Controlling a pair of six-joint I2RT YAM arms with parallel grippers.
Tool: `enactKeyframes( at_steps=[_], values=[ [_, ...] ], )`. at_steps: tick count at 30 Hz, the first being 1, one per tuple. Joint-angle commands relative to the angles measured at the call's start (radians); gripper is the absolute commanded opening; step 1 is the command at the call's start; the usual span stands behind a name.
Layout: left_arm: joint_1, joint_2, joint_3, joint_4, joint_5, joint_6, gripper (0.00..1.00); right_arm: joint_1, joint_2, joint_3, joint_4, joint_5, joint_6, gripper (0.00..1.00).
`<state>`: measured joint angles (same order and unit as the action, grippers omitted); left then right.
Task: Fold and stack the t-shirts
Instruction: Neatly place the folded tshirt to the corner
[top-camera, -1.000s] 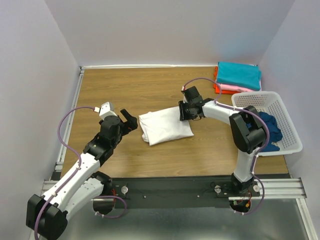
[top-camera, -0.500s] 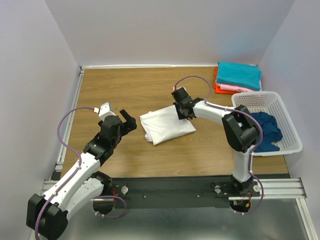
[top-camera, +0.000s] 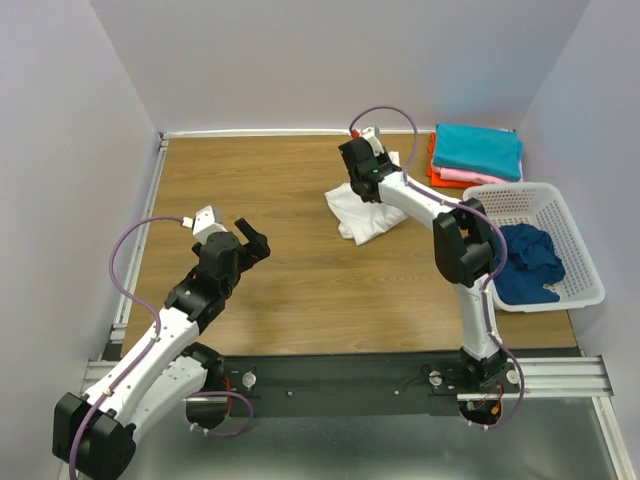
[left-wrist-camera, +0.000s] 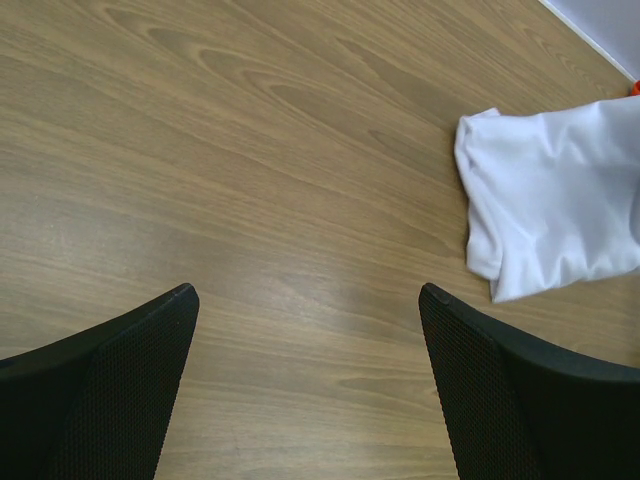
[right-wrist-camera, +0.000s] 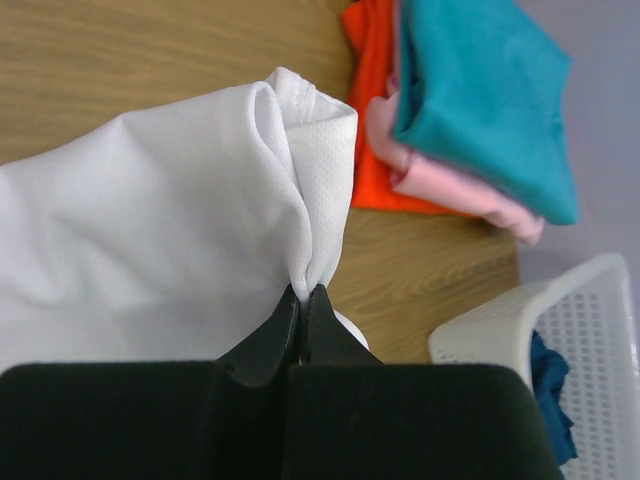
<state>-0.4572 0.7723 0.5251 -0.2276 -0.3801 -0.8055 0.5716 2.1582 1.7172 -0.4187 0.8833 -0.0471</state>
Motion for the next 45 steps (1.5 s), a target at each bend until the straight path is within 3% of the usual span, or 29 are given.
enactKeyframes(
  at_steps=[1,17,25,45],
  values=[
    [0.008,0.008,0.003,-0.019,-0.045,-0.017,0.98,-0.050,0.083,0.129,-0.003,0.189,-0.100,0.01],
    [0.014,0.056,0.024,-0.019,-0.091,-0.032,0.98,-0.265,0.351,0.720,0.040,0.146,-0.319,0.01],
    [0.017,0.078,0.047,-0.016,-0.105,-0.021,0.98,-0.285,0.359,0.749,0.234,0.121,-0.424,0.01],
    [0.018,0.079,0.026,0.010,-0.095,-0.041,0.98,-0.299,0.232,0.771,0.325,0.046,-0.413,0.01]
  ],
)
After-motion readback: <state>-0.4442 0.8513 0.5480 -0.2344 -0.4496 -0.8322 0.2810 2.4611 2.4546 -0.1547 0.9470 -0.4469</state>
